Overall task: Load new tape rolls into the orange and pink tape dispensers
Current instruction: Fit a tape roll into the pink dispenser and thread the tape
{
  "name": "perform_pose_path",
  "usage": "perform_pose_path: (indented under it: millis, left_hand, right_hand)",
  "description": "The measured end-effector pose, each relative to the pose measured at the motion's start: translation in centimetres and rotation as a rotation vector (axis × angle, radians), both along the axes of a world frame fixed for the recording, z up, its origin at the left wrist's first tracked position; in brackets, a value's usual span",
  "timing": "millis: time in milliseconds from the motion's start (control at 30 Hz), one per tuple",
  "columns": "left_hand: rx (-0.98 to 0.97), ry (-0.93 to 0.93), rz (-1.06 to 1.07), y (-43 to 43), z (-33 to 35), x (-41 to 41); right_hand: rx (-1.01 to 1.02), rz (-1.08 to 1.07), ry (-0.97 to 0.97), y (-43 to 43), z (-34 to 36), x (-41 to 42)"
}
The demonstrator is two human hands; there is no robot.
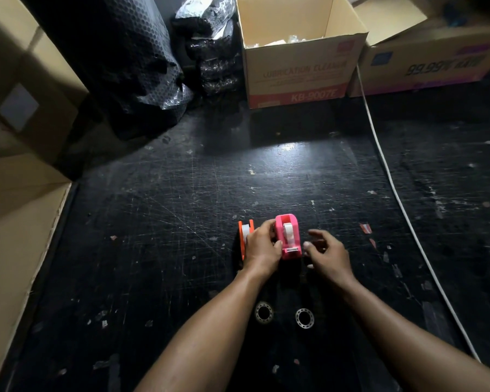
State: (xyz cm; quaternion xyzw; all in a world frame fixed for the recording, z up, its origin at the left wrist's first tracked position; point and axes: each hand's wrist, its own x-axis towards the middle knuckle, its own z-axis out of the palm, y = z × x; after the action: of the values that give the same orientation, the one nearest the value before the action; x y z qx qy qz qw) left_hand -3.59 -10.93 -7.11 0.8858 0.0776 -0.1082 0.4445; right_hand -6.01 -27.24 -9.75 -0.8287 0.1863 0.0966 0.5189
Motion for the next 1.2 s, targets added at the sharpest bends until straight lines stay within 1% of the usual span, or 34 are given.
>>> perform_pose_path:
  millis: [33, 100, 200, 367, 467, 533, 567, 633, 700, 733, 767, 833, 933, 1033, 1200]
  left_hand:
    - [-0.022, 0.009, 0.022, -0.1, 0.1, -0.2]
    - [-0.057, 0.028, 0.053, -0.1, 0.4, -0.5]
    - [-0.064, 0.062, 0.034, 0.0, 0.9, -0.7]
    - [-0.016, 0.098, -0.007, 0.5, 1.2, -0.7]
    - [0.006, 0.098, -0.011, 0.6, 1.2, -0.9]
    - [0.016, 0.094, -0.018, 0.6, 1.2, -0.9]
    - [0.033, 0.064, -0.017, 0.7, 1.3, -0.9]
    - [0.112, -0.072, 0.026, 1.1, 1.5, -0.7]
    - [0.207, -0.206, 0.124, 2.1, 2.0, -0.5]
    - [0.228, -0.224, 0.176, 2.9, 2.3, -0.4]
    - [0.223, -0.199, 0.225, 3.7, 2.3, -0.4]
    - [0.153, -0.067, 0.274, 5.5, 2.0, -0.4]
    - [0.062, 0.073, 0.220, 7.1, 1.0, -1.1]
    - [-0.024, 0.100, 0.199, 7.2, 0.6, -1.8]
    - [-0.051, 0.118, 0.213, 7.1, -0.1, -1.6]
  right_hand:
    - [0.096, -0.004, 0.040, 0.0, -0.2, 0.9]
    - [0.179, 0.042, 0.087, 0.0, 0.2, 1.9]
    - [0.127, 0.113, 0.096, 0.3, 1.2, 1.8]
    - [0.084, 0.116, 0.090, 0.3, 0.4, 1.1]
    - [-0.002, 0.133, 0.070, 0.3, 0.1, 1.2]
    - [-0.021, 0.151, 0.071, 0.2, 0.1, 1.3]
    - [-0.003, 0.151, 0.076, 0.2, 0.2, 1.4]
    - [0.034, 0.132, 0.093, 0.2, 0.4, 1.9]
    - [0.060, 0.139, 0.100, 0.0, 0.8, 2.5]
    - [0.074, 0.158, 0.112, -0.1, 1.0, 2.8]
    - [0.084, 0.186, 0.126, -0.1, 1.2, 3.2]
    - [0.093, 0.232, 0.146, 0.0, 1.4, 3.6]
    - [-0.003, 0.261, 0.125, 0.4, 1.4, 3.7]
    - [-0.040, 0.240, 0.099, 1.0, 1.2, 3.8]
    - [-0.034, 0.242, 0.100, 1.4, 1.3, 4.3]
